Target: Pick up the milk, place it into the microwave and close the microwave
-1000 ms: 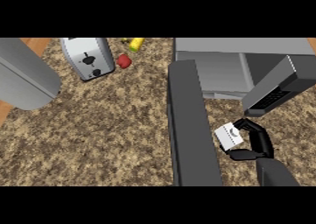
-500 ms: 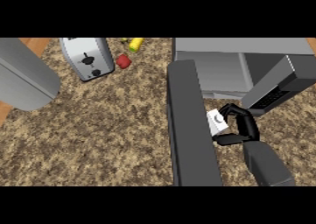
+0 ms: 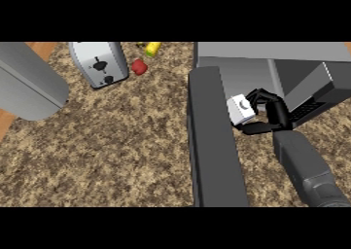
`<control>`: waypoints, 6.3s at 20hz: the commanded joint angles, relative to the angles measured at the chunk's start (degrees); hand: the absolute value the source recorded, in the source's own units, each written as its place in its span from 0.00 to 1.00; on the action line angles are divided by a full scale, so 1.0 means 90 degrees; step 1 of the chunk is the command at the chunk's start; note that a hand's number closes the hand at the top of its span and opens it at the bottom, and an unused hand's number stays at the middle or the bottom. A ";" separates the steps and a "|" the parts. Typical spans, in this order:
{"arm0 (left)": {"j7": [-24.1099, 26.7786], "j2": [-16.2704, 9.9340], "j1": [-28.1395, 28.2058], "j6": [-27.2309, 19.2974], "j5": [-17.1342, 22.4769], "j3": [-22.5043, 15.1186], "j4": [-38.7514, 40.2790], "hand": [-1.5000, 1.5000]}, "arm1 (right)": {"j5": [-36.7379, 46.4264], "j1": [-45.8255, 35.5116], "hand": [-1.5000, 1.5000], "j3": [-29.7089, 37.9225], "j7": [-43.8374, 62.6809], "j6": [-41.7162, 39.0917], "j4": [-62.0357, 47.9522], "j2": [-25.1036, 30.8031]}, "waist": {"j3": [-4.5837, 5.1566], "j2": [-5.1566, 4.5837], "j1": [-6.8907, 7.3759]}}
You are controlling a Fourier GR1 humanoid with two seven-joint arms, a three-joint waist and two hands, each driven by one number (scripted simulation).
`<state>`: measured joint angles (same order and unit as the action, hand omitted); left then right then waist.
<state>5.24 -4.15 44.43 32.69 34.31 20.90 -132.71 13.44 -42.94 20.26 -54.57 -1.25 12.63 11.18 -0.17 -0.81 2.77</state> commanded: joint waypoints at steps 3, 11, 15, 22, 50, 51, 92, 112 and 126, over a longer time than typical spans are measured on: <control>-0.0149 -0.0010 -0.0277 -0.0054 0.0173 -0.0111 -0.0117 0.00 | 0.0011 -0.0864 1.00 0.0096 0.0719 0.0176 -0.0334 0.0319 | -0.0003 -0.0055 0.0100; -0.0104 -0.0337 -0.0823 -0.0084 0.0398 0.0040 0.0100 0.00 | 0.0326 -0.1334 1.00 -0.0090 0.1092 0.0695 -0.0494 0.0648 | -0.0010 -0.0205 0.0311; -0.0218 -0.0306 -0.0952 -0.0230 0.0329 -0.0092 -0.0034 0.00 | 0.0483 -0.1453 1.00 -0.0154 0.1179 0.1578 -0.0500 0.0640 | -0.0021 -0.0282 0.0426; -0.0279 -0.0506 -0.1105 -0.0187 0.0535 -0.0024 0.0116 0.00 | 0.0476 -0.1624 1.00 -0.0063 0.1465 0.1969 -0.0645 0.0835 | -0.0029 -0.0357 0.0593; -0.0420 -0.0913 -0.1639 -0.0249 0.0326 0.0166 0.0280 0.00 | 0.0413 -0.1972 1.00 0.0167 0.1729 0.2194 -0.0761 0.1602 | -0.0064 -0.0629 0.1056; -0.0474 -0.0957 -0.1677 -0.0268 0.0382 0.0137 0.0250 0.00 | 0.0472 -0.1968 1.00 0.0114 0.1717 0.2214 -0.0769 0.1608 | -0.0069 -0.0655 0.1054; -0.0603 -0.0739 -0.2037 -0.0124 -0.0444 -0.0514 0.0965 0.00 | 0.0746 -0.2711 0.00 0.0064 0.2070 0.2692 -0.0770 0.0321 | -0.0005 -0.0269 0.0530; -0.0345 -0.0257 -0.2374 0.0948 -0.2202 -0.2296 0.1962 0.00 | -0.0268 -0.1292 0.00 0.0804 0.0828 -0.1302 -0.0778 0.0114 | 0.0011 0.0034 -0.0187; 0.0425 0.0355 -0.3404 0.0409 -0.3974 -0.2894 0.3277 1.00 | -0.0116 0.0994 0.00 0.0088 0.0256 -0.1333 0.0165 -0.0673 | 0.0040 0.0203 -0.0593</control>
<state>9.08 -1.49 16.31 37.42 0.53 -4.44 -105.02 11.97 -39.06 22.84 -51.25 -13.04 11.32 6.39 0.11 0.58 -1.52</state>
